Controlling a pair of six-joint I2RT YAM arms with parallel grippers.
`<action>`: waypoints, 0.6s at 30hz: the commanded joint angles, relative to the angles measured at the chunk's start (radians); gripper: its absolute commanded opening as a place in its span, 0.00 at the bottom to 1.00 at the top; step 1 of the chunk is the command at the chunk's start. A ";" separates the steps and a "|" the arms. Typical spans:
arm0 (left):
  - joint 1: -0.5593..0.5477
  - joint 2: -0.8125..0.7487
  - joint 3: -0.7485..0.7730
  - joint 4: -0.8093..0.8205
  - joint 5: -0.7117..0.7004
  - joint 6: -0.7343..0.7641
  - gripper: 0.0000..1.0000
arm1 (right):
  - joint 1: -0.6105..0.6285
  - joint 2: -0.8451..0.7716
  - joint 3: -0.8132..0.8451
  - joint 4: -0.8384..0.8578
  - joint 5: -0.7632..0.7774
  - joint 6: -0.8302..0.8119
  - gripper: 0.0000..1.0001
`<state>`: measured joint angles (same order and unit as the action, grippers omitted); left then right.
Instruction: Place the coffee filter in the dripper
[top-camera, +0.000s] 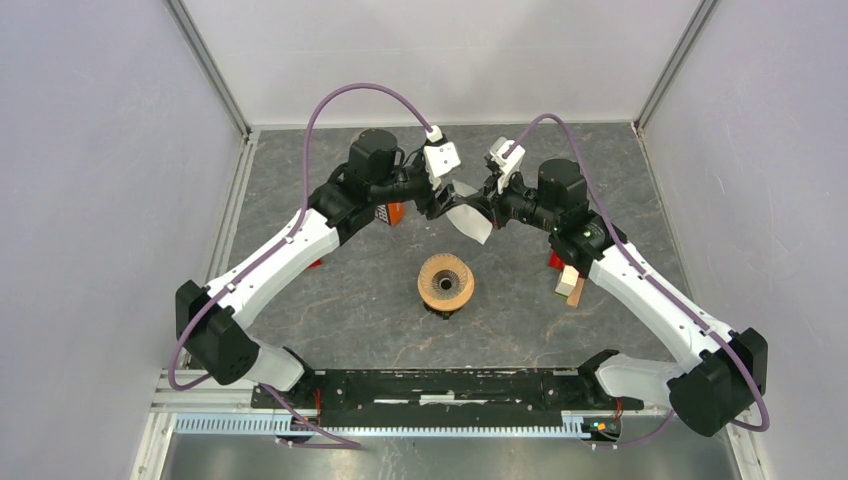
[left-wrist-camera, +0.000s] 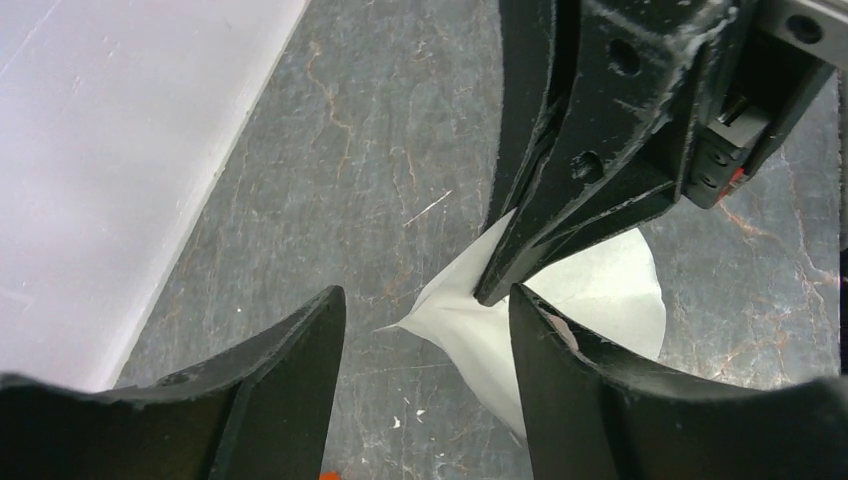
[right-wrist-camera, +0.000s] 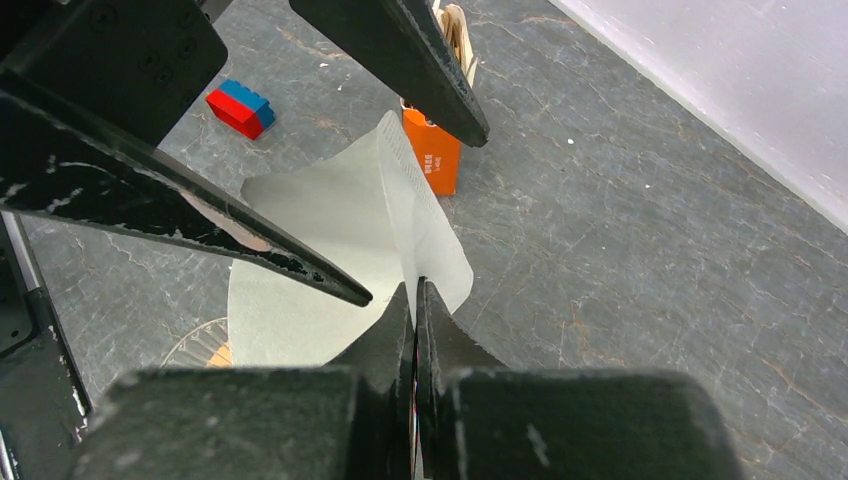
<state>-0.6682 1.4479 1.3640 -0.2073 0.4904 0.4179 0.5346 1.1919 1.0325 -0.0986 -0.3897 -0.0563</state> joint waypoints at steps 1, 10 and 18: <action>-0.001 -0.001 0.039 0.006 0.064 0.008 0.64 | -0.004 -0.018 0.004 0.037 -0.009 0.003 0.00; -0.001 -0.012 0.023 -0.006 0.079 0.032 0.33 | -0.004 -0.015 0.012 0.031 0.005 0.004 0.00; -0.001 -0.017 0.018 -0.010 0.045 0.045 0.30 | -0.005 -0.018 0.012 0.024 0.024 -0.003 0.00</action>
<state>-0.6678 1.4479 1.3659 -0.2245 0.5343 0.4255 0.5346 1.1919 1.0325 -0.0990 -0.3813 -0.0566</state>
